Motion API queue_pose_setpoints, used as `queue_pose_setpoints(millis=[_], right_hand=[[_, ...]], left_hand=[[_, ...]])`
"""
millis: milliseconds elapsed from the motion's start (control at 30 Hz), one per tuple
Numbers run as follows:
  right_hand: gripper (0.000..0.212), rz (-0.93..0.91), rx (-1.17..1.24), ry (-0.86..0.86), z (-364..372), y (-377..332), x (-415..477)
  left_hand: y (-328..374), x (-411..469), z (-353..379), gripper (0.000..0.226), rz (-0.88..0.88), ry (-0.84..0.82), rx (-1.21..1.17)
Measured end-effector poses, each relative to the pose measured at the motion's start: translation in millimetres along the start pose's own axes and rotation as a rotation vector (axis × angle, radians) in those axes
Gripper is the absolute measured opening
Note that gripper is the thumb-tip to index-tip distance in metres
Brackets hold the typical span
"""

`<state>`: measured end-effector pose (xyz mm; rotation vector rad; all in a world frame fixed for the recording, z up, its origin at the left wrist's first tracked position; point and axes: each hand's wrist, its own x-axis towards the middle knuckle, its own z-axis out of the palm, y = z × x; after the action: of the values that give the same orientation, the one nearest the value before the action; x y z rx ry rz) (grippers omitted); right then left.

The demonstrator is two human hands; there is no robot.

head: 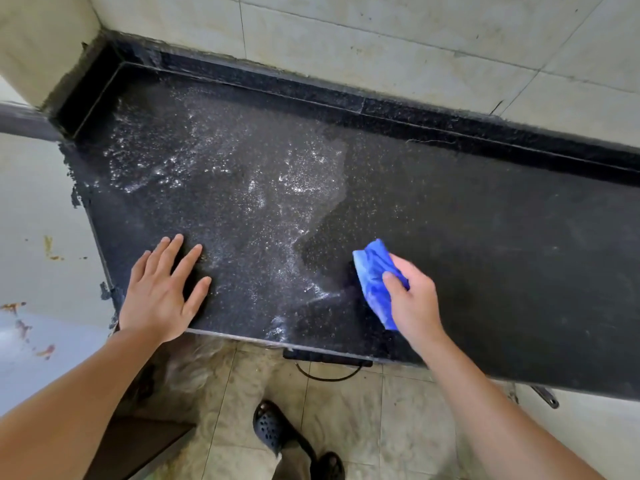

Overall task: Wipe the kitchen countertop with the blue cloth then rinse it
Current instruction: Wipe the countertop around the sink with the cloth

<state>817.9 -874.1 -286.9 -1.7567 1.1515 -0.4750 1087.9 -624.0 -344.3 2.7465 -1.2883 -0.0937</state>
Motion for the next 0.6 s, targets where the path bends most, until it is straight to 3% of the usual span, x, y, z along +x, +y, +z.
queue_pose_setpoints(millis=[100, 200, 267, 433, 533, 600], right_hand=[[0.035, 0.025, -0.444, 0.225, 5, 33, 26], [0.041, -0.234, -0.598, 0.237, 65, 33, -9], [0.04, -0.38, -0.569, 0.109, 102, 19, -46], [0.039, -0.466, -0.347, -0.258, 141, -1, -105], [0.04, -0.356, -0.083, -0.494, 126, -24, -93], [0.039, -0.268, -0.004, -0.423, 111, -31, -52]], left_hand=[[-1, 0, 1, 0.067, 0.009, 0.016, -0.015], [-1, 0, 1, 0.066, 0.012, 0.033, -0.03], [-2, 0, 1, 0.066, 0.01, 0.025, -0.03], [-3, 1, -1, 0.066, 0.007, 0.005, -0.039], [-3, 0, -1, 0.066, 0.007, -0.003, -0.043], [-3, 1, -2, 0.065, 0.01, -0.013, -0.028]])
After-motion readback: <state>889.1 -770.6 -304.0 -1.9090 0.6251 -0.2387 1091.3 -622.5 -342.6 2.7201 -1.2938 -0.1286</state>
